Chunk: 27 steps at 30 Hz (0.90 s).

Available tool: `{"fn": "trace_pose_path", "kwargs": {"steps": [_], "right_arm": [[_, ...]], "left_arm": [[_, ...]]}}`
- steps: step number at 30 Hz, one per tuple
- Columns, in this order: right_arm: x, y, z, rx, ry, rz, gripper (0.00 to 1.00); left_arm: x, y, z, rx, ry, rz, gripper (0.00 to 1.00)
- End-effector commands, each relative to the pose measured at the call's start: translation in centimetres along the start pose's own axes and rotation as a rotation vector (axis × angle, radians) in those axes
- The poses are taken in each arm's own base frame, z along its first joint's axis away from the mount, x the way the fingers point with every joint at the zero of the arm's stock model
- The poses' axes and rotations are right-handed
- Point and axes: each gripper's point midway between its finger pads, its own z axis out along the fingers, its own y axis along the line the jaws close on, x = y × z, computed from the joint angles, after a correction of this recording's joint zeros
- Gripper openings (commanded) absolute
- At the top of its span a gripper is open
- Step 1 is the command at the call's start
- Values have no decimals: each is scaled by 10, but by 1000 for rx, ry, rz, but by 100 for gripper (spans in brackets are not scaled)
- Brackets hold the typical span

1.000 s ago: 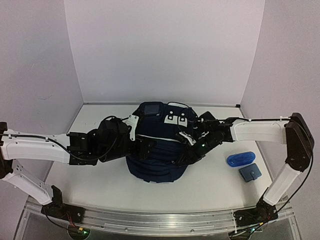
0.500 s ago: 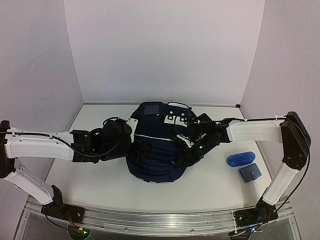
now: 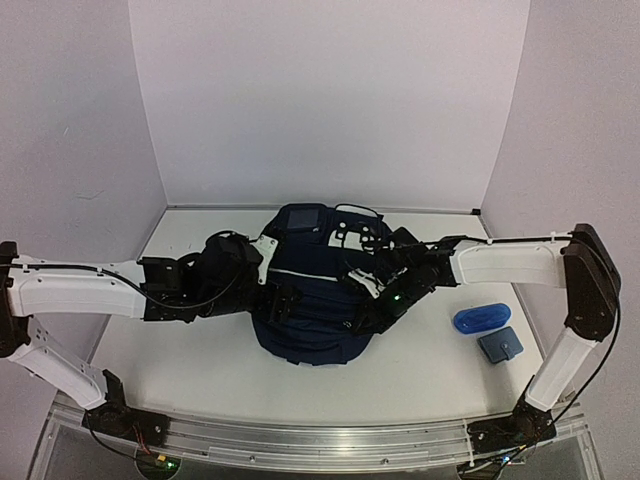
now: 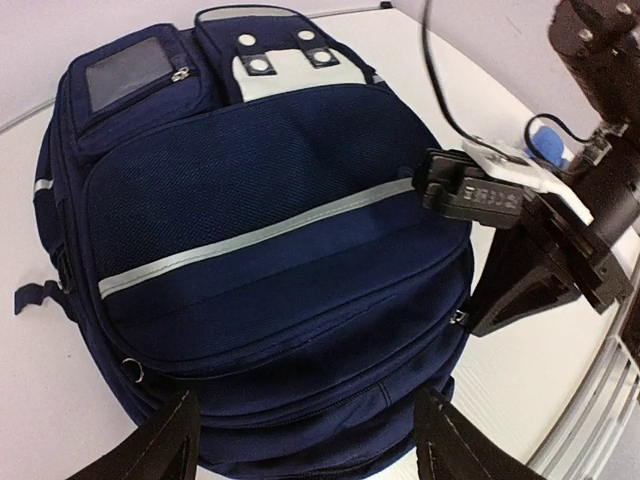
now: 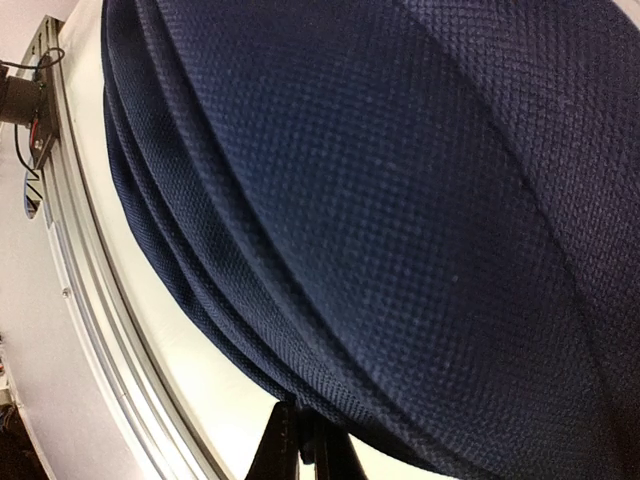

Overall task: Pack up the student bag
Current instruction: Zip the student bag at the center of the board.

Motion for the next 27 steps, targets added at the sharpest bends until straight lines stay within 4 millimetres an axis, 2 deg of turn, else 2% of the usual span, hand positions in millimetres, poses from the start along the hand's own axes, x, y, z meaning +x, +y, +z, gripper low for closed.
{"fn": "trace_pose_path", "kwargs": {"steps": [1,7,14,22,27], "right_arm": [[-26,11,-27,34,-81,-81,0],[-24,13,-32,35,-71,-78,0],[-19,20,-34,-5,-62,-73,0],[-17,35,-36,-92,-59,-65,0],[-21,39,-43,-129,-77,-54,0]], "left_arm": [[-14,-29,-19,169,-31,258,71],[15,-43,10,130,70,602,62],[3,-53,33,98,3,777,54],[7,-55,62,49,26,942,48],[9,-55,72,37,39,985,43]]}}
